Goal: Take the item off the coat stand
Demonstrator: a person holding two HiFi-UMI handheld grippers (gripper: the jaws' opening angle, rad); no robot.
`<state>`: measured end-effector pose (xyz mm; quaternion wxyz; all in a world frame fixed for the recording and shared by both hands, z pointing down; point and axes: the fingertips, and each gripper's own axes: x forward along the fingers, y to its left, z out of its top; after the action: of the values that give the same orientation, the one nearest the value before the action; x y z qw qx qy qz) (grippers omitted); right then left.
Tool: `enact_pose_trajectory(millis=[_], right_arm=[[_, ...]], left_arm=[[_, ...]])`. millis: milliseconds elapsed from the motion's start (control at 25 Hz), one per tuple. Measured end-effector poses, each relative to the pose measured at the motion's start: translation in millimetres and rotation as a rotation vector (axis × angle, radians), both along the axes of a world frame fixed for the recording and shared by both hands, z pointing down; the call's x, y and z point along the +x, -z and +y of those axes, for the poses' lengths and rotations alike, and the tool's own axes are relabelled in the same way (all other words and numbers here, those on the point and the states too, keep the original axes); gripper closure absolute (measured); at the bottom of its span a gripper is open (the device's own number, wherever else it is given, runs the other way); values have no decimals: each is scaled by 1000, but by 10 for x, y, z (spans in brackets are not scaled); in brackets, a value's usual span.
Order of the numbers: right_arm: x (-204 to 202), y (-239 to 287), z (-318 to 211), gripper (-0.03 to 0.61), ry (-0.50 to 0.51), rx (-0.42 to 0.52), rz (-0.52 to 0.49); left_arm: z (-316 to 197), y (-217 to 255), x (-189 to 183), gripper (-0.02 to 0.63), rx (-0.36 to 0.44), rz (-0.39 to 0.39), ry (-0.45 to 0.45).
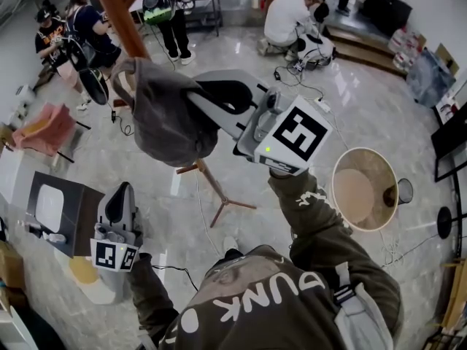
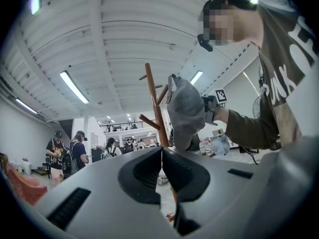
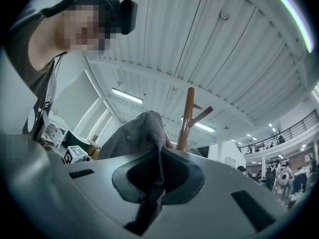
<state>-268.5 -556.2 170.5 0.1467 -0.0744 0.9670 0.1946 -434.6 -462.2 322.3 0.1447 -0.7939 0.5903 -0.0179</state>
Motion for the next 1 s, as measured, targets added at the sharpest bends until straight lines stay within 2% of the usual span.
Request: enact_pose_trajectory(millis=[240,720,1000], right_arm=[[157,-107,258,565,14,-16,-1],[512,-852,647,565,-2,-139,48],[619,-1064,907,565,-7,-181,56]], left_arm=[[228,33,165,609,7,-10,4],[967,-122,630,609,-38,-17,26],[1274,-48,752,609,-33,-16,16]])
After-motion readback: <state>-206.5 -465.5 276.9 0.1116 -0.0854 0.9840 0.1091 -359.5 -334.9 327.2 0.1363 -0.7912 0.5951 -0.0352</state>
